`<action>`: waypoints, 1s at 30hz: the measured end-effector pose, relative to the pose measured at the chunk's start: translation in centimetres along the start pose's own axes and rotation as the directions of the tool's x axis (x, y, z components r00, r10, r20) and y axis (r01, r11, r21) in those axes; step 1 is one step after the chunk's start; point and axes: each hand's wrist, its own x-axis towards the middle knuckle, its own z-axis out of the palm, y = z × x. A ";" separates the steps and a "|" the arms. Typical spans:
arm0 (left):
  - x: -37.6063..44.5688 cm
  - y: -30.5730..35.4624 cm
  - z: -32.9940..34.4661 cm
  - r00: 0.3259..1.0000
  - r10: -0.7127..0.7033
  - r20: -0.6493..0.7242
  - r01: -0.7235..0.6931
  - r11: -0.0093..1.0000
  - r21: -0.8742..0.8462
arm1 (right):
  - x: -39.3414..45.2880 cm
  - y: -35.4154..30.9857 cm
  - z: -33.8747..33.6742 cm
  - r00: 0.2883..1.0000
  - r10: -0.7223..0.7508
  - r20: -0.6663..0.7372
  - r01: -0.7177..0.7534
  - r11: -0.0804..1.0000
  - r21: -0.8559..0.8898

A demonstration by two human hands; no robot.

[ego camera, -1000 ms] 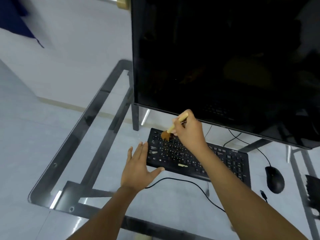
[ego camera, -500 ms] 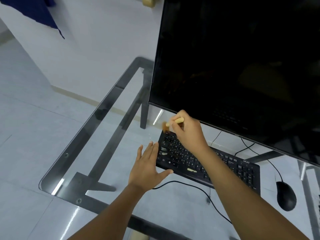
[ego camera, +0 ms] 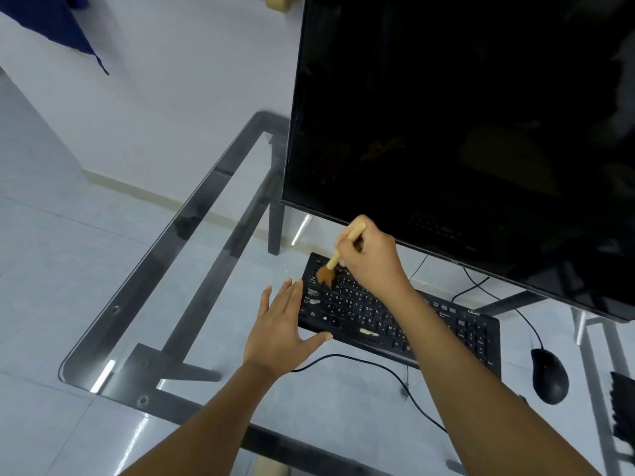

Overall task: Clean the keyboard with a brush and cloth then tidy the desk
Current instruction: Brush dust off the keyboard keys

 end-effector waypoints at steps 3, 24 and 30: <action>-0.1 0.0 0.1 1.000 0.014 0.004 -0.014 1.000 -0.010 | -0.8 0.5 0.1 0.998 -0.045 -0.032 0.044 0.999 -0.009; 0.2 5.7 3.6 0.948 0.298 0.116 -0.307 0.949 0.072 | -8.3 7.6 -6.3 0.966 0.049 -0.253 -0.060 0.998 -0.035; 0.2 6.4 3.8 0.954 0.281 0.105 -0.286 0.957 0.040 | -8.7 8.3 -7.4 0.957 0.146 -0.252 -0.137 0.989 0.053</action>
